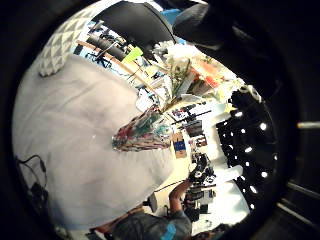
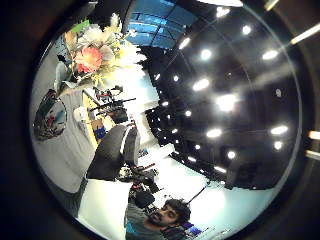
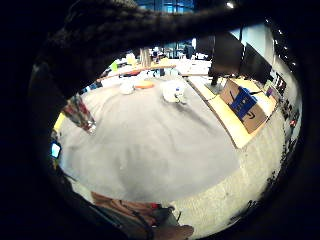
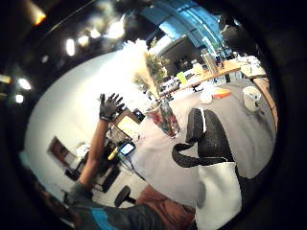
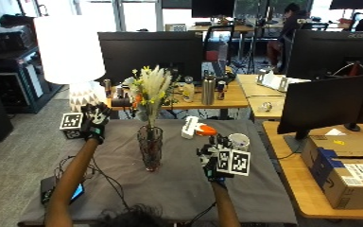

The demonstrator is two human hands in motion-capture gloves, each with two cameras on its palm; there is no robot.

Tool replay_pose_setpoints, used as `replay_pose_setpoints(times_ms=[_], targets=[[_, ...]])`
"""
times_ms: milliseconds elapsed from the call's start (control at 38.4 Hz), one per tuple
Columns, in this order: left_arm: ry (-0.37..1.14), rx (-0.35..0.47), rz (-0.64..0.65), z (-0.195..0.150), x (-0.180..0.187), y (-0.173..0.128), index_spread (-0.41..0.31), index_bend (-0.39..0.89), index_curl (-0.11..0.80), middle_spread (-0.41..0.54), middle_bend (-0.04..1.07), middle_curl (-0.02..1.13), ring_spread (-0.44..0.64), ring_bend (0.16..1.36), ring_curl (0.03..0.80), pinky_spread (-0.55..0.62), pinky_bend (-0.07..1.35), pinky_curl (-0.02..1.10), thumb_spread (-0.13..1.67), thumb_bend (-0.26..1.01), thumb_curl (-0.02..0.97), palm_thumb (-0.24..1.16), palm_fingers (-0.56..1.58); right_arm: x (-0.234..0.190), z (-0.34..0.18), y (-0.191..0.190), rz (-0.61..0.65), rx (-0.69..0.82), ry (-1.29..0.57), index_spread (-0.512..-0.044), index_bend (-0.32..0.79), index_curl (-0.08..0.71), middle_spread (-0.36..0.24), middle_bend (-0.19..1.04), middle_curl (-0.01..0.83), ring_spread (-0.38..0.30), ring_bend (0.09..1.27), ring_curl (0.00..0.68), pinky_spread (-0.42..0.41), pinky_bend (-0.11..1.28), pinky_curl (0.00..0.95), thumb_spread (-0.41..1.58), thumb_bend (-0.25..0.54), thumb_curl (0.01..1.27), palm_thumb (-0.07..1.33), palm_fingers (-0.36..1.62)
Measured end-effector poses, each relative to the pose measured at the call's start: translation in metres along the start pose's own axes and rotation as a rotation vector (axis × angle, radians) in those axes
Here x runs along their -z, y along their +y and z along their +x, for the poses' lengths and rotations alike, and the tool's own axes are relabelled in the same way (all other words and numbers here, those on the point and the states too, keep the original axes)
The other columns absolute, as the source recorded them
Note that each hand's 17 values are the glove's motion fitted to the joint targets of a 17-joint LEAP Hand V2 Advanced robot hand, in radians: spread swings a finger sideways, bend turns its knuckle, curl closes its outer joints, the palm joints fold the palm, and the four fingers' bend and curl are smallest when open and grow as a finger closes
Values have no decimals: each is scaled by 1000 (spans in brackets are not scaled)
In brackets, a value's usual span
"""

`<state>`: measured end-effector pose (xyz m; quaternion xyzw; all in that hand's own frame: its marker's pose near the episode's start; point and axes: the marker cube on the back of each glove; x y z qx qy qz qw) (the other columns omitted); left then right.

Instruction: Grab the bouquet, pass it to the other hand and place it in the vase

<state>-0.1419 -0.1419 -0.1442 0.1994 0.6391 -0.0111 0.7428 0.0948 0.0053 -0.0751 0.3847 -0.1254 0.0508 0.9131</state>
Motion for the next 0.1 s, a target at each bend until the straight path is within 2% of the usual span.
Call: replay_pose_setpoints(times_ms=[104], targets=[[-1,-31,-17,-3,10,5,3,116,344,124,187,383,206,629,358,457,435,391,966,-38,358,434,281,1,-5,0,2,12,3,-292,168,382,46,181,384,179,187,313,340,331,365,1132,-17,506,814,562]])
